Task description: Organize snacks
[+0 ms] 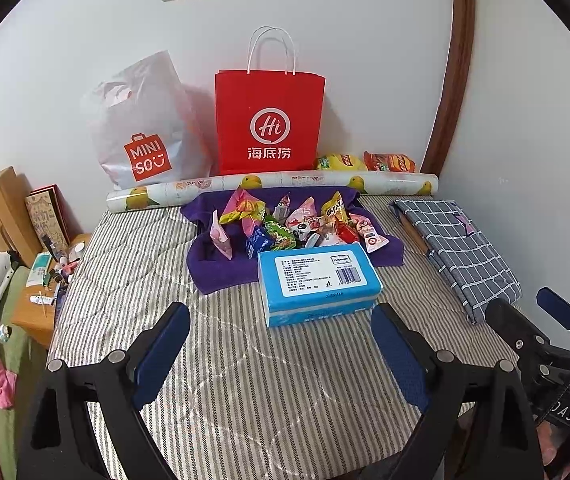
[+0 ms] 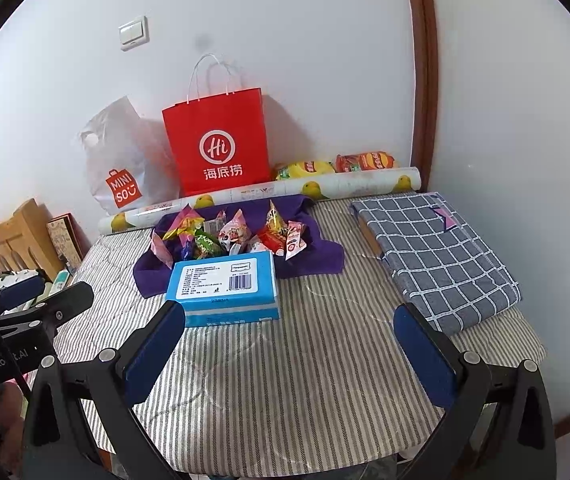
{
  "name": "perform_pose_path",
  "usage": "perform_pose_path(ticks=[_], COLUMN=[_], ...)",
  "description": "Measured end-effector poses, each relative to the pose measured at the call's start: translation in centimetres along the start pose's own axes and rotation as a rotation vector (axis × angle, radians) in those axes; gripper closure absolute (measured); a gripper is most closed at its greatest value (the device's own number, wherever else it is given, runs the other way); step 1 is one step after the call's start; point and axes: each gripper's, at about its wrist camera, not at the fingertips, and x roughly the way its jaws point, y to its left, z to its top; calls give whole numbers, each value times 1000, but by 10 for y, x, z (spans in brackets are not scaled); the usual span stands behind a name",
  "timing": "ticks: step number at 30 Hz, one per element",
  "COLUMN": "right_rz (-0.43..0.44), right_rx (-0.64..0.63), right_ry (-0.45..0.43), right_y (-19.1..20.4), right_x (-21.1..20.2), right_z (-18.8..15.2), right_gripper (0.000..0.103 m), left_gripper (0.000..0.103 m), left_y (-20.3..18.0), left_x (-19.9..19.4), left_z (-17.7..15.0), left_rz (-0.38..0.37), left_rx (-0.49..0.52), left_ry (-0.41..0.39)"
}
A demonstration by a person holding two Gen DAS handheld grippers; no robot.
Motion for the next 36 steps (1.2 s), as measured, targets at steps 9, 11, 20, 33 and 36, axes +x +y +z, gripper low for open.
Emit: perform_pose_path(ticks=[9, 11, 20, 33, 36], right_rz=[0, -2, 0, 0, 0], right_rx=[2, 1, 1, 1, 1], right_ry=[-5, -5, -7, -8, -8], right_y=[0, 0, 1, 1, 1], right_x=[-2, -2, -2, -2, -2], right_z=[0, 0, 1, 0, 0], right_gripper=[0, 0, 0, 0, 0], left_gripper=[11, 11, 11, 11, 11], left_y=[2, 2, 3, 4, 4], left_x=[-1, -1, -1, -2, -2], left_z=[-1, -1, -1, -1, -1], left_rz=[0, -2, -2, -4, -5], left_rx=[-4, -4, -4, -5, -4], left_ry=[-2, -2, -1, -4, -4])
